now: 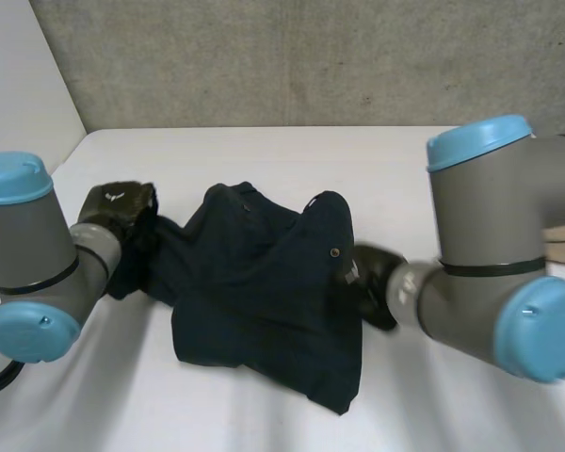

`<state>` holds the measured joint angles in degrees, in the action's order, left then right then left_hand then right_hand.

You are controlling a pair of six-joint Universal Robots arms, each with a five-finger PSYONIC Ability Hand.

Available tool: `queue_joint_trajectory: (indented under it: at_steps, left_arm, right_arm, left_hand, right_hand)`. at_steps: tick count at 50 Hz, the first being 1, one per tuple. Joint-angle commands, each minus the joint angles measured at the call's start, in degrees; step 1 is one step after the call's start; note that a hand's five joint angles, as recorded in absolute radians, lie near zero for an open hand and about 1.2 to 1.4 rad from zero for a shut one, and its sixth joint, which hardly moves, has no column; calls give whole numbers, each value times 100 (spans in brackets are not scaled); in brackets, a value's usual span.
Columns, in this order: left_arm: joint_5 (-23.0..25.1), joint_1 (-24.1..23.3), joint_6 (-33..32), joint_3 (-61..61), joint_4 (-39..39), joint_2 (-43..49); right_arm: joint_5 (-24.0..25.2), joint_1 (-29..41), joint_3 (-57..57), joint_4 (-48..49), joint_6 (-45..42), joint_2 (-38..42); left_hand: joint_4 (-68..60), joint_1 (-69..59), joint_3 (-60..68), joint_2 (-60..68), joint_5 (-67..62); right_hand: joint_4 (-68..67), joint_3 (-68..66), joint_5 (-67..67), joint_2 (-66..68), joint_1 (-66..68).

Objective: Fold the laundry.

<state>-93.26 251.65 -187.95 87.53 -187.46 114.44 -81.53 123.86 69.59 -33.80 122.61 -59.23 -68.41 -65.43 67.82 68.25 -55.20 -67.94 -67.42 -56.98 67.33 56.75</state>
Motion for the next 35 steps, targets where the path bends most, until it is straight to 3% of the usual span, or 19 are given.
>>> queue_joint_trajectory:
  at_steps: [1, 3, 4, 8, 14, 22, 35]
  left_arm:
    - [1, -379, -40, -236, 8, -176]
    - [1, -414, -40, -254, 17, -203]
    - [1, -441, -40, -263, 17, -246]
    - [10, -555, -40, -202, 52, -448]
    - [18, -722, -31, 35, 298, -949]
    - [27, -810, -31, 721, 386, -1890]
    - [36, -1240, -31, 1556, 369, -2857]
  right_arm:
    - [812, -240, 819, -1287, 18, -580]
    - [980, -284, 662, -1156, 149, -669]
    - [998, -336, 417, -886, 410, -695]
    - [867, -407, -163, 150, 1595, -687]
    - [603, -381, -858, 1147, 2197, -424]
    - [735, -319, -2317, 1297, 2144, 762]
    - [1832, 330, -4831, 1244, 2232, 3038]
  left_hand:
    - [-926, -1224, 985, 941, -1247]
    - [-926, -1224, 985, 941, -1246]
    - [-943, -1240, 1001, 958, -1263]
    - [-960, -1257, 1018, 975, -1280]
    - [-960, -1257, 1018, 975, -1280]
    - [-926, -1224, 985, 941, -1247]
    - [-859, -1156, 917, 874, -1179]
  right_hand:
    - [-1206, -1258, -1302, 1267, 2325]
    - [-1206, -1258, -1302, 1267, 2325]
    - [520, 468, 423, -459, 599]
    - [3555, 3503, 3459, -3494, -2437]
    - [5794, 5742, 5698, -5733, -4675]
    - [5794, 5742, 5698, -5733, -4675]
    - [5794, 5742, 5698, -5733, -4675]
